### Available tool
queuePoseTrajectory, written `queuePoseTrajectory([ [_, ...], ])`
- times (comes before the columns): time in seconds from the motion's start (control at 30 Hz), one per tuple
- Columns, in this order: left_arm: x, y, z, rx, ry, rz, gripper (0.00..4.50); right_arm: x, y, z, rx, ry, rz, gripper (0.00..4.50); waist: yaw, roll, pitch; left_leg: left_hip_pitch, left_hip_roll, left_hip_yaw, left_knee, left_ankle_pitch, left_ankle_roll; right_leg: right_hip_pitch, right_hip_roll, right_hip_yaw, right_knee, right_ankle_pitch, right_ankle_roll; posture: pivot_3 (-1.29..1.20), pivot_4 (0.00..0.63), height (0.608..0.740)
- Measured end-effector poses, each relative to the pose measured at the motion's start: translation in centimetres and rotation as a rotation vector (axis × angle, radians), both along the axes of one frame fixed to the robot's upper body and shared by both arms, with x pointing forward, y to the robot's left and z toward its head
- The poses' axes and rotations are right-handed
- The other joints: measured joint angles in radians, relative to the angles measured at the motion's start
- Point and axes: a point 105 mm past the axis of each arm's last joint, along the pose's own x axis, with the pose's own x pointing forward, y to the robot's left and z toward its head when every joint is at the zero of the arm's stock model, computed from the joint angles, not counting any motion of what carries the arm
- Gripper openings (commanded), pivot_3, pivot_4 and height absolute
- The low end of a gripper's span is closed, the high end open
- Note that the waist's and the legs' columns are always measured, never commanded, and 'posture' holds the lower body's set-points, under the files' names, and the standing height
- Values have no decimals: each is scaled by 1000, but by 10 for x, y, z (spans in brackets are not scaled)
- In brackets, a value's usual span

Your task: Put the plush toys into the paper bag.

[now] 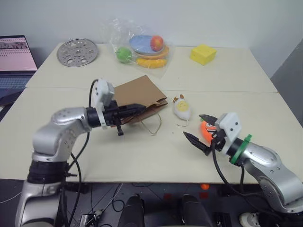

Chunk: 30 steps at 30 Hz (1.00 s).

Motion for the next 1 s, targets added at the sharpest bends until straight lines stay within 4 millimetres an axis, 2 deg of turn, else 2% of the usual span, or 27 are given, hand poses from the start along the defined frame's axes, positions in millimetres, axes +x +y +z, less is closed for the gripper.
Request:
queuePoseTrajectory([
  [0.1,2,4,17,-15,3,-22,0,12,19,6,73,-7,20,3882,-8,0,0,0,0,0,0,0,0,0,0,0,0,0,0,0,150,740],
  [0.27,3,5,18,-24,41,-45,0,27,59,16,158,4,76,2031,-19,0,0,0,0,-1,-2,0,0,-2,0,-1,3,1,-1,0,150,740],
  [0.43,4,4,24,-31,40,-60,0,51,87,1,140,62,65,190,-21,0,0,0,0,-1,-3,0,0,-2,0,-1,4,1,-1,0,150,740],
  [0.47,4,4,25,-34,38,-62,0,58,93,-2,128,69,64,46,-22,0,0,0,0,-1,-2,0,0,-2,0,-1,4,1,-1,0,150,740],
  [0.67,3,5,28,-45,42,-65,0,80,120,-15,117,93,70,46,-22,0,0,0,0,-2,-3,0,0,-3,0,-1,4,2,-3,0,150,740],
  [0.83,2,8,30,-44,42,-63,0,94,153,-15,130,91,81,46,-28,0,0,1,0,-2,-3,0,0,-3,0,-1,5,2,-3,0,150,740],
  [0.9,2,8,32,-46,41,-66,0,99,163,-27,87,109,58,46,-31,0,0,1,0,-2,-4,0,0,-3,0,-1,5,2,-3,0,150,740],
  [1.0,3,15,38,-54,33,-41,0,100,165,-57,12,169,33,46,-29,-1,1,0,0,-2,-4,0,0,-3,0,-2,5,3,-3,0,150,740],
])
